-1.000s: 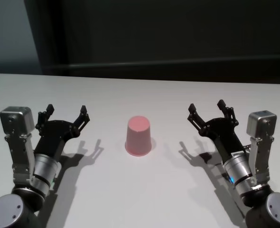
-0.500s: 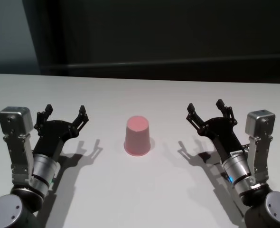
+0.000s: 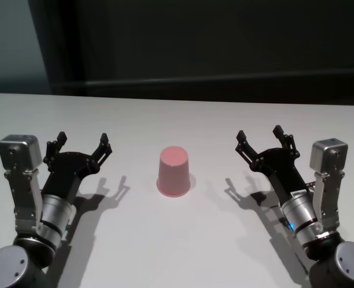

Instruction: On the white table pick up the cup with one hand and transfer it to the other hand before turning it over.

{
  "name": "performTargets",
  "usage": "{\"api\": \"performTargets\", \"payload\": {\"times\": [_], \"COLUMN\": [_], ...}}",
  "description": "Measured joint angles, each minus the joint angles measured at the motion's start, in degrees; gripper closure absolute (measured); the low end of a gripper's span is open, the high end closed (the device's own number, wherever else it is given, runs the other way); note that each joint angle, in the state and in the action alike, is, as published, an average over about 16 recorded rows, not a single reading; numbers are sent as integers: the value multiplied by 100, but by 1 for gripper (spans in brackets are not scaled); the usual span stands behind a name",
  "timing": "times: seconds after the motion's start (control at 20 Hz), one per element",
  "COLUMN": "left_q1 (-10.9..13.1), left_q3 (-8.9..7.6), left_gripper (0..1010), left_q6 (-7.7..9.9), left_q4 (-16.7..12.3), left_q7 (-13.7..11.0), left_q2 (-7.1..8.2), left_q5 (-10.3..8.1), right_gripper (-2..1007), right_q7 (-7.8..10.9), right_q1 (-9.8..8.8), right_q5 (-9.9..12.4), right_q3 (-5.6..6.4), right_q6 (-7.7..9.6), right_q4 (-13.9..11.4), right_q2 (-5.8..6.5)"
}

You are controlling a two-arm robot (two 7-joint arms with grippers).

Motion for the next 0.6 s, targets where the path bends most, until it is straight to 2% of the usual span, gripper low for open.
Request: {"api": "performTargets", "payload": {"times": [0.6], "left_q1": [0], "left_q3": [0], "left_gripper": [7], "left_q6": [0], "left_q4": [0], "left_q7": [0], "left_q2": [0], "left_q5": [0], "right_gripper": [5], "right_q7": [-3], "right_q1": [5], "right_q5": [6], "right_q3": [-6], "right_q6": [6], "right_q4": [1], "right_q2": [5]}}
